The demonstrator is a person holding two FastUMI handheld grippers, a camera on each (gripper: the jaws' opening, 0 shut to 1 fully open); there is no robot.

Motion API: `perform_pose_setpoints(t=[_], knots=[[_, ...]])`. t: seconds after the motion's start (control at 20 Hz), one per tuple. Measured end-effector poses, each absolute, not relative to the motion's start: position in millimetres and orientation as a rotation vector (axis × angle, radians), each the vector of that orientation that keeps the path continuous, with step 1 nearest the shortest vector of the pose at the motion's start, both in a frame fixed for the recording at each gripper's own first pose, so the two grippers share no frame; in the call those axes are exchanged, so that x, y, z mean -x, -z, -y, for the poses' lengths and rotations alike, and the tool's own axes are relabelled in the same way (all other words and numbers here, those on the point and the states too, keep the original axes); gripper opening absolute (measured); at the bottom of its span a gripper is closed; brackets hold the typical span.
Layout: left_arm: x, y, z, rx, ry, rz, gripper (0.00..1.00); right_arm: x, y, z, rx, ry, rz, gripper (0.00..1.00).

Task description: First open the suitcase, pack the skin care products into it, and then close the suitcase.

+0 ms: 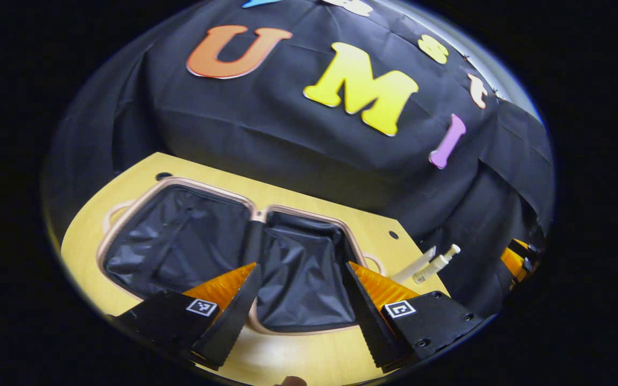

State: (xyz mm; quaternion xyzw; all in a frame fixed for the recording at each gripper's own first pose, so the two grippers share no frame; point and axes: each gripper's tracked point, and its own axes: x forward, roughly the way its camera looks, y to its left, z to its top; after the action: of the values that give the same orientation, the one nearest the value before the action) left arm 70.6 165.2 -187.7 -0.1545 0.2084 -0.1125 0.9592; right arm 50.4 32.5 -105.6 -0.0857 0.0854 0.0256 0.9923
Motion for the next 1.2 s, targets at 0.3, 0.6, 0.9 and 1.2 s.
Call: perform_pose_setpoints(t=[0.3,0.6,0.9,1.2], knots=[[-91,197,-38,0.237,0.396,-0.47,0.98,-67,133,18,0.143,-0.057,-0.222,0.79],[-117,235,68,0.147,0.498,-0.538,0.97,-81,165,73,0.131,-0.045,-0.279,0.8],[-162,276,123,0.038,0.496,-0.555,0.97,-97,205,110,0.149,-0.062,-0.349,0.8],[-192,309,135,0.015,0.445,-0.592,0.82,-116,245,122,0.124,-0.093,-0.414,0.8]])
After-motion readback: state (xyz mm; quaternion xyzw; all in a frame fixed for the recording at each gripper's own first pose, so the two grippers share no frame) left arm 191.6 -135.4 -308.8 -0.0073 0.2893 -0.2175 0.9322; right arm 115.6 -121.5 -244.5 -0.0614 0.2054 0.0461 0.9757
